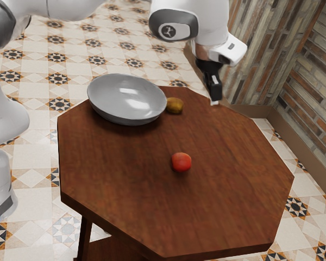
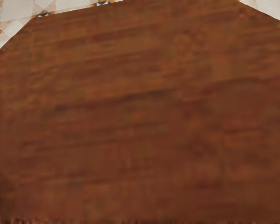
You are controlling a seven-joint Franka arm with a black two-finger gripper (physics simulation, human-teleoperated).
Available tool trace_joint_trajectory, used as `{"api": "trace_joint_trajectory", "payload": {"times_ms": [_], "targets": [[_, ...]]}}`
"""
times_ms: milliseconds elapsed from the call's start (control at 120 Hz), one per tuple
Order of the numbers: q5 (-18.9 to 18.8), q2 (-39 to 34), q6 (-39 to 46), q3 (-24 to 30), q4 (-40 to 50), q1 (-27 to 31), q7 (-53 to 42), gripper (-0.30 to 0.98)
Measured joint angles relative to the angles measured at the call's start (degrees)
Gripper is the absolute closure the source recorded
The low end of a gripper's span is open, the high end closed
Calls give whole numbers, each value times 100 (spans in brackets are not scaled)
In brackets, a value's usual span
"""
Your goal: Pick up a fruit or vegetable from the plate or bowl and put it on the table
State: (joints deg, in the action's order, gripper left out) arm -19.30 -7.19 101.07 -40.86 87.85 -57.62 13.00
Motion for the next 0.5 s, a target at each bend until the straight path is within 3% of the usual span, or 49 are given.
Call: {"api": "trace_joint_trajectory", "payload": {"times_ms": [75, 108, 158, 217, 375, 500], "targets": [[135, 28, -955, -2646, -846, -2574, -45, 3], [168, 95, -1270, -3350, -1040, -3153, -64, 3], [184, 129, -1641, -3896, -1399, -3589, -93, 3], [144, 145, -1970, -4172, -1748, -3533, -156, 2], [22, 127, -2128, -4482, -2309, -2399, -595, 2], [436, 26, -1813, -4730, -1766, -2234, -949, 2]]}}
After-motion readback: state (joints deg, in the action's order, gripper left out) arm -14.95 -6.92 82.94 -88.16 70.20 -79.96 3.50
